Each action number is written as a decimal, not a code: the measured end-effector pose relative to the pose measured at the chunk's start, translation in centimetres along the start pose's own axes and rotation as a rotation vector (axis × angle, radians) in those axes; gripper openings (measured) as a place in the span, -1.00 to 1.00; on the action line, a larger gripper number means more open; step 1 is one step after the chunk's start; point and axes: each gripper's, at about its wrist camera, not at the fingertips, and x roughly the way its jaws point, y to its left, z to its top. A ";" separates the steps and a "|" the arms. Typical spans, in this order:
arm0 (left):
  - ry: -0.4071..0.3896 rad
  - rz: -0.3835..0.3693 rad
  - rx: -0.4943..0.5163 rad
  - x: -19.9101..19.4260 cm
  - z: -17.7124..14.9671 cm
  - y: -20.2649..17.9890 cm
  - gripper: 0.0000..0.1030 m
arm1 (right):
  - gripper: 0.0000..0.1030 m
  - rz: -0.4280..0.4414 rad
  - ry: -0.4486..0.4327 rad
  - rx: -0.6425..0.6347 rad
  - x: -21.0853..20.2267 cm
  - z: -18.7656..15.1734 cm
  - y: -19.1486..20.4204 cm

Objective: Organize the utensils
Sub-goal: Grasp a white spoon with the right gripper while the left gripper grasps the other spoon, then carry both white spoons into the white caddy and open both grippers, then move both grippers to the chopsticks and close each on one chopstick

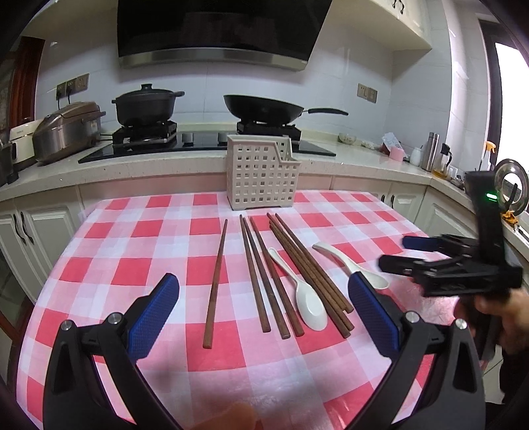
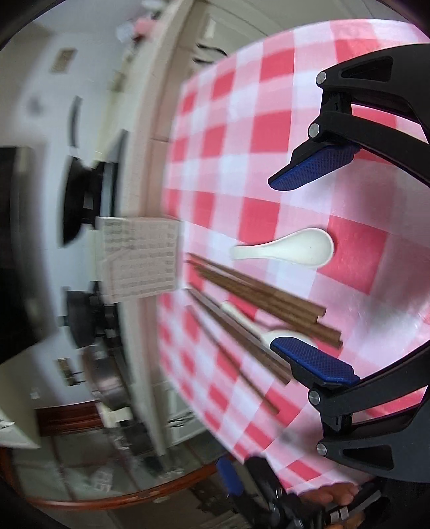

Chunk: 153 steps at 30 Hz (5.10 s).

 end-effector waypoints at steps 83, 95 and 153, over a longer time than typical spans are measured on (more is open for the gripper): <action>0.135 -0.050 -0.031 8.9 12.7 -0.5 -0.81 | -0.68 -0.036 -0.299 0.055 -1.2 16.5 -4.1; 0.075 -0.060 -0.002 10.8 18.6 0.5 -0.81 | -0.68 -0.097 -0.399 0.104 5.0 27.2 -4.9; 0.132 -0.080 0.156 23.2 25.2 -3.1 -0.49 | 0.16 -0.104 -0.190 0.212 5.8 16.1 -11.0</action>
